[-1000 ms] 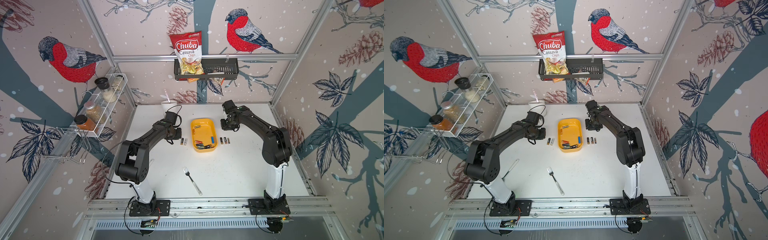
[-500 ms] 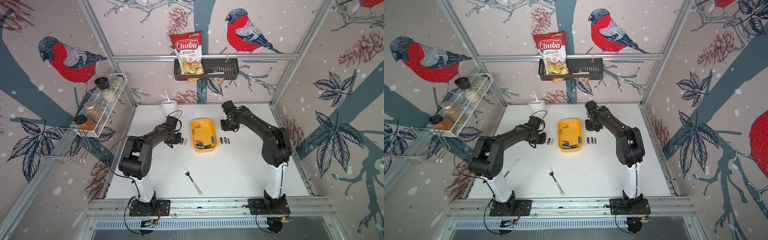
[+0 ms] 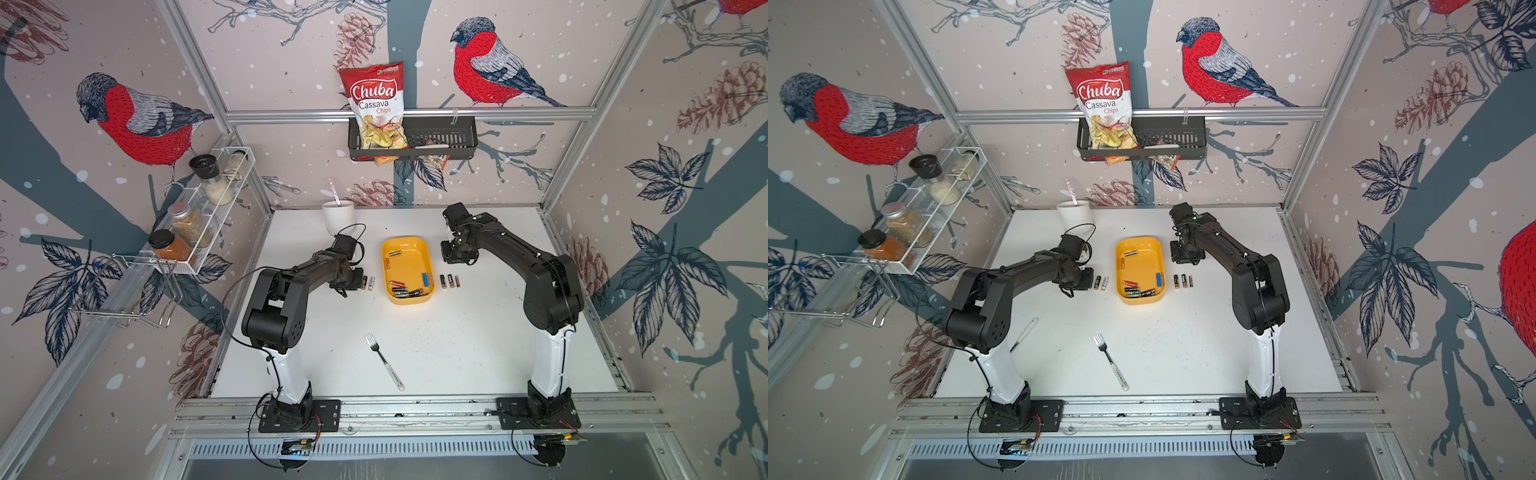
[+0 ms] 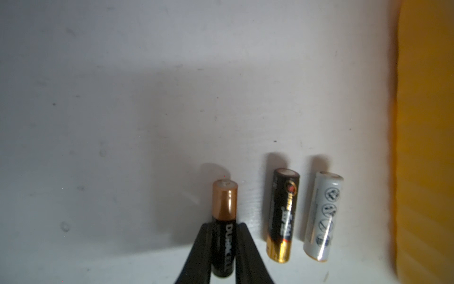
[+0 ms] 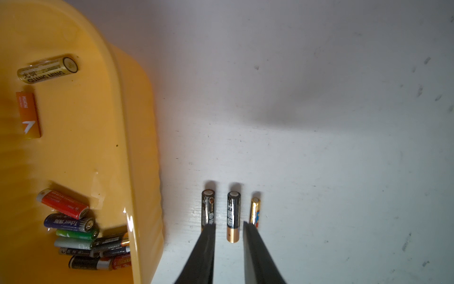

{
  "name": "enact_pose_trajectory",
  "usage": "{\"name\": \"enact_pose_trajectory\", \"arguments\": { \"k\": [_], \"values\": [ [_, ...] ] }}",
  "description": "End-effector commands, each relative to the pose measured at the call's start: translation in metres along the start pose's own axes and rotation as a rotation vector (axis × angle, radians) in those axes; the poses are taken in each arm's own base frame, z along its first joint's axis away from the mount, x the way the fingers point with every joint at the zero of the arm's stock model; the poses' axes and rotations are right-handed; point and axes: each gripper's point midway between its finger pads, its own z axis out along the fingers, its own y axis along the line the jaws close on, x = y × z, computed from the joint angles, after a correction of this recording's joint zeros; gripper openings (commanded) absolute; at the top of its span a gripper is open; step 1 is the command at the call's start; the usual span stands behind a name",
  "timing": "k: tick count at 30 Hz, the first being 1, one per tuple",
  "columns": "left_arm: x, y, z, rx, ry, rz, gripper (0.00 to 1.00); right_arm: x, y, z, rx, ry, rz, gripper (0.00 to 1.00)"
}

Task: Take the batteries out of the storage box
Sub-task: Place the battery at the center of the board.

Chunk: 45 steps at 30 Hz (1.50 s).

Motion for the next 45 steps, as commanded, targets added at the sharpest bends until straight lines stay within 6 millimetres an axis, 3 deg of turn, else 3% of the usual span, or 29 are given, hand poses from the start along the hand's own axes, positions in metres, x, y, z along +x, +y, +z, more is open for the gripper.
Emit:
{"name": "enact_pose_trajectory", "arguments": {
  "k": [1, 18, 45],
  "values": [
    [-0.007, -0.003, 0.001, 0.013, -0.018, 0.006, 0.21, 0.001, -0.003, -0.001, 0.013, 0.002, 0.014, 0.27],
    [-0.001, -0.006, 0.008, 0.015, 0.006, 0.004, 0.26, 0.003, -0.004, 0.003, 0.011, 0.007, 0.013, 0.27],
    [-0.011, -0.008, -0.005, 0.007, -0.025, 0.000, 0.32, 0.001, -0.004, 0.000, 0.005, 0.000, 0.012, 0.28]
  ]
}}
